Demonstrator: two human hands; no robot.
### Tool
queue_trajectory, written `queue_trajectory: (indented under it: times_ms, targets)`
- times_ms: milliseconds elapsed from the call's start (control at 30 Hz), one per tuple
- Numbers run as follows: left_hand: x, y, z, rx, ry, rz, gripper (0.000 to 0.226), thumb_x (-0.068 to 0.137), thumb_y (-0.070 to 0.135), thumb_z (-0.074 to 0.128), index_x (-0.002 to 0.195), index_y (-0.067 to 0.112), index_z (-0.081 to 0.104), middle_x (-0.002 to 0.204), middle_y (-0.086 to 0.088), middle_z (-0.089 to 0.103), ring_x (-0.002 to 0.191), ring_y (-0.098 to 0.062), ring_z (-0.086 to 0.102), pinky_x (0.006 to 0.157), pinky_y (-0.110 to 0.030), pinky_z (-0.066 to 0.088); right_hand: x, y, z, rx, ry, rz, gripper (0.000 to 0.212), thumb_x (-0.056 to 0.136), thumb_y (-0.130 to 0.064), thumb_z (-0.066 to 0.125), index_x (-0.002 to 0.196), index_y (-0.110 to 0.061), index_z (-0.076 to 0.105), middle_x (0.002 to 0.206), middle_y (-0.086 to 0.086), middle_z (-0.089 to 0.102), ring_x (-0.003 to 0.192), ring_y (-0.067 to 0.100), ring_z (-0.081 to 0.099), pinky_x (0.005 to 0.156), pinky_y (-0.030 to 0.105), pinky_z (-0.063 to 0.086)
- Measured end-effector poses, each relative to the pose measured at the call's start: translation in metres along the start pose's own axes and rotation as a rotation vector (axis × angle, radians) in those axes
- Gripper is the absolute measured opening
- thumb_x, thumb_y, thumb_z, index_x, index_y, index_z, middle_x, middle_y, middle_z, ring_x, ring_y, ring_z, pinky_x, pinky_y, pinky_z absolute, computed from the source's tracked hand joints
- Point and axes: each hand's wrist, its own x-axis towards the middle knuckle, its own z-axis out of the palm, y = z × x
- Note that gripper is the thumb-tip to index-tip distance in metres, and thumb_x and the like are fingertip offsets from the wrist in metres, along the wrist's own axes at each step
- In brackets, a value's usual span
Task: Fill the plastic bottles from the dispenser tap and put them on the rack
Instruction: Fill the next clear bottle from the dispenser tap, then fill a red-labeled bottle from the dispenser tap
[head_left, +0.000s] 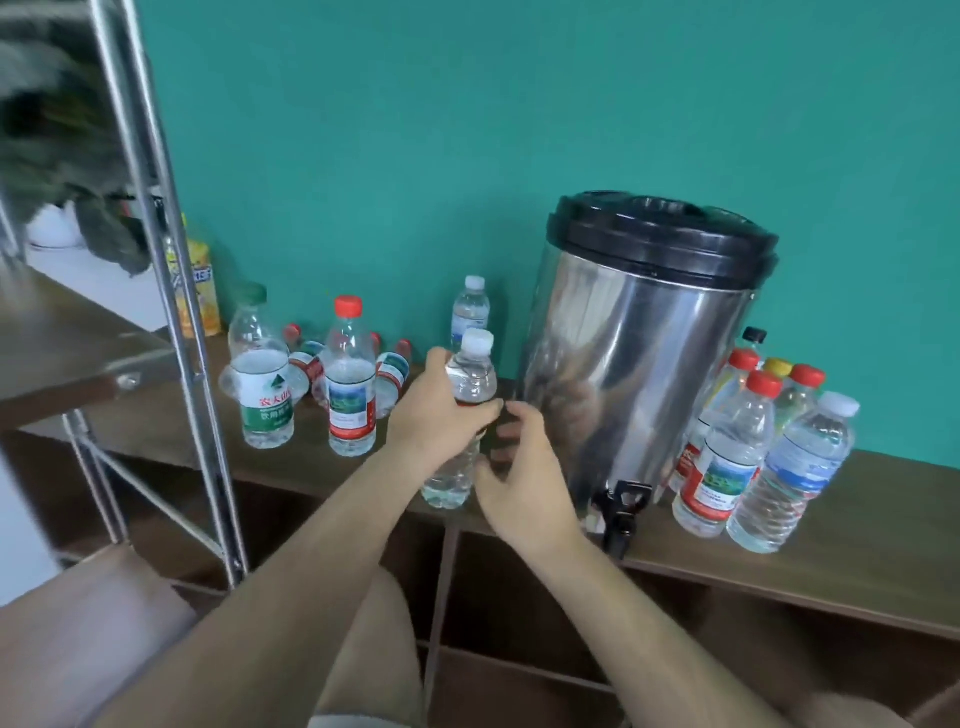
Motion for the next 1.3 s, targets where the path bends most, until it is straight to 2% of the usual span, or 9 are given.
queue_trajectory:
  times_ms: [200, 400, 533, 633, 800, 967, 1100, 1200, 1300]
  targets:
    - [0.046, -0.021, 0.009, 0.001, 0.015, -0.023, 0.063, 0.085, 0.054, 0.078, 0.117, 0.029, 0.031, 0.112, 0.002, 0.063, 0.103, -0.025, 0.066, 0.087, -0.042, 0.052, 0.046, 0.019, 0.067, 0.033, 0.037, 0.117, 0.095, 0.092, -0.027, 0.078, 0.163, -0.018, 0.016, 0.151, 0.006, 0.053, 0.135, 0.023, 0.055, 0.108, 0.042, 0.048]
    - [0.078, -0.036, 0.021, 0.046, -0.015, 0.032, 0.074, 0.095, 0.048, 0.067, 0.152, 0.019, 0.030, 0.140, -0.011, 0.042, 0.132, -0.032, 0.047, 0.114, -0.048, 0.039, 0.100, 0.031, 0.102, -0.190, 0.139, 0.175, 0.081, 0.099, -0.024, 0.063, 0.162, -0.008, 0.014, 0.156, 0.014, 0.043, 0.138, 0.032, 0.050, 0.113, 0.044, 0.041]
    - [0.102, -0.037, 0.026, 0.092, -0.065, 0.065, 0.077, 0.100, 0.030, 0.064, 0.164, 0.026, 0.021, 0.134, -0.009, 0.038, 0.130, -0.030, 0.047, 0.117, -0.040, 0.036, 0.138, 0.046, 0.117, -0.375, 0.177, 0.209, 0.076, 0.106, -0.029, 0.051, 0.162, -0.005, 0.007, 0.164, 0.015, 0.030, 0.150, 0.027, 0.036, 0.122, 0.037, 0.029]
    - [0.117, -0.042, 0.032, 0.028, -0.089, 0.068, 0.065, 0.101, 0.020, 0.063, 0.159, 0.024, 0.035, 0.133, -0.008, 0.048, 0.121, -0.026, 0.059, 0.113, -0.036, 0.041, 0.157, 0.054, 0.126, -0.360, 0.327, 0.298, 0.073, 0.106, -0.031, 0.049, 0.163, -0.007, 0.011, 0.165, 0.015, 0.028, 0.153, 0.026, 0.030, 0.124, 0.031, 0.022]
    - [0.147, -0.062, 0.044, -0.103, 0.009, -0.029, 0.041, 0.102, 0.019, 0.061, 0.143, 0.015, 0.056, 0.139, -0.009, 0.054, 0.131, -0.024, 0.055, 0.116, -0.036, 0.039, 0.171, 0.057, 0.139, -0.288, 0.537, 0.226, 0.068, 0.099, -0.016, 0.064, 0.159, -0.007, 0.034, 0.154, 0.022, 0.043, 0.142, 0.035, 0.046, 0.118, 0.040, 0.035]
    - [0.181, -0.079, 0.053, -0.120, -0.050, -0.244, 0.089, 0.086, 0.004, 0.070, 0.162, 0.023, 0.028, 0.158, -0.012, 0.036, 0.144, -0.031, 0.040, 0.119, -0.045, 0.038, 0.193, 0.074, 0.139, -0.106, 0.480, 0.360, 0.083, 0.099, -0.021, 0.064, 0.165, -0.011, 0.015, 0.163, 0.016, 0.034, 0.151, 0.031, 0.033, 0.121, 0.038, 0.024]
    - [0.197, -0.084, 0.062, -0.244, -0.199, -0.267, 0.110, 0.077, -0.006, 0.073, 0.164, 0.032, 0.018, 0.143, -0.006, 0.058, 0.126, -0.027, 0.061, 0.109, -0.046, 0.050, 0.206, 0.084, 0.144, -0.024, 0.526, 0.362, 0.086, 0.094, -0.011, 0.065, 0.165, -0.014, 0.016, 0.164, 0.014, 0.036, 0.150, 0.031, 0.033, 0.121, 0.042, 0.028]
    - [0.205, -0.093, 0.066, -0.287, -0.225, -0.264, 0.095, 0.082, 0.005, 0.079, 0.158, 0.030, 0.029, 0.110, 0.012, 0.066, 0.089, -0.001, 0.065, 0.076, -0.020, 0.053, 0.216, 0.093, 0.145, 0.014, 0.550, 0.358, 0.088, 0.093, -0.008, 0.065, 0.166, -0.018, 0.016, 0.164, 0.012, 0.036, 0.149, 0.031, 0.034, 0.121, 0.043, 0.030]
    - [0.208, -0.097, 0.068, -0.230, -0.194, -0.232, 0.081, 0.080, 0.009, 0.083, 0.147, 0.022, 0.039, 0.106, 0.011, 0.064, 0.092, -0.004, 0.064, 0.068, -0.017, 0.044, 0.224, 0.095, 0.147, 0.030, 0.598, 0.393, 0.090, 0.091, -0.010, 0.067, 0.166, -0.024, 0.019, 0.155, 0.014, 0.044, 0.140, 0.035, 0.040, 0.114, 0.046, 0.036]
